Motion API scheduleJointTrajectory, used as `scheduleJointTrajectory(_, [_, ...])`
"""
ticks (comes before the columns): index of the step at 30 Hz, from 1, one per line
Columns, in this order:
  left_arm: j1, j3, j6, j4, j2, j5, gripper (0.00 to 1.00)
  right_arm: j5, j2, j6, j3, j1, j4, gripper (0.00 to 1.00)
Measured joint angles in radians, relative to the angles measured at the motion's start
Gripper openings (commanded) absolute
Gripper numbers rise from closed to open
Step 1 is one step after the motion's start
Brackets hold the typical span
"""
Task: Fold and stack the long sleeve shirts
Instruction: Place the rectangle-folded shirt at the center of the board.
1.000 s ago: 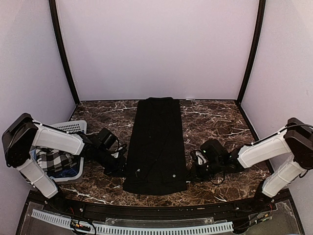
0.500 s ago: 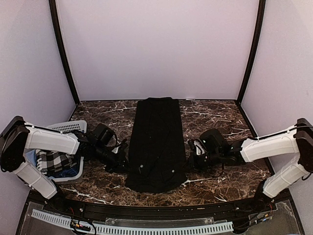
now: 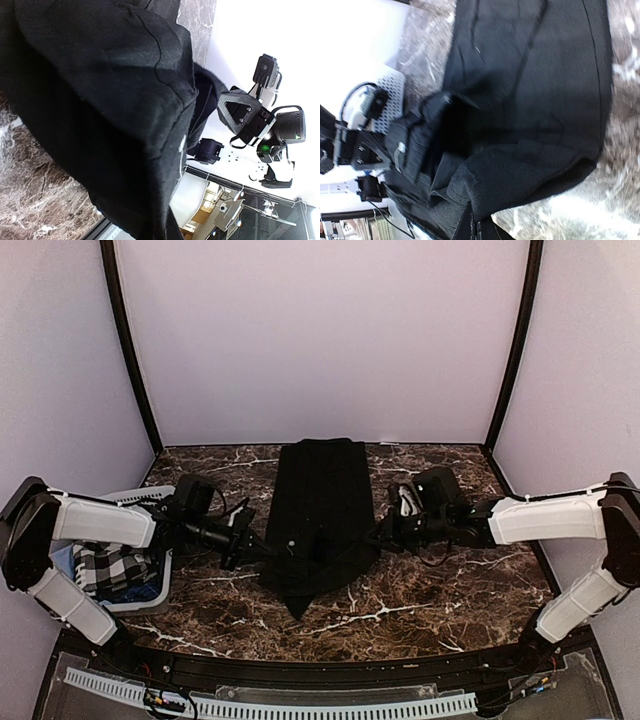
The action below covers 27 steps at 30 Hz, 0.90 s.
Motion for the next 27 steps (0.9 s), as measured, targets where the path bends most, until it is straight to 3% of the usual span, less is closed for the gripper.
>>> scheduleJointTrajectory(5, [0.007, 0.000, 0.009, -0.011, 0.000, 0.017, 0.04, -0.009, 0.002, -0.013, 0.034, -0.010, 0.020, 0.00])
scheduleJointTrajectory(7, [0.007, -0.009, 0.035, -0.028, 0.000, 0.017, 0.10, -0.027, 0.002, -0.011, 0.015, -0.010, 0.034, 0.00])
scheduleJointTrajectory(11, [0.004, -0.052, 0.111, -0.085, 0.000, 0.018, 0.38, -0.067, 0.002, 0.013, -0.087, -0.005, 0.077, 0.00])
scheduleJointTrajectory(15, [-0.014, -0.079, 0.191, -0.172, 0.000, 0.001, 0.53, -0.087, 0.002, 0.044, -0.185, 0.031, 0.065, 0.00])
scheduleJointTrajectory(20, [-0.023, -0.080, 0.280, -0.269, 0.000, -0.053, 0.54, -0.089, 0.003, 0.060, -0.222, 0.070, 0.053, 0.00])
scheduleJointTrajectory(27, [-0.023, -0.073, 0.310, -0.313, 0.000, -0.172, 0.47, -0.081, 0.006, 0.069, -0.225, 0.082, 0.053, 0.00])
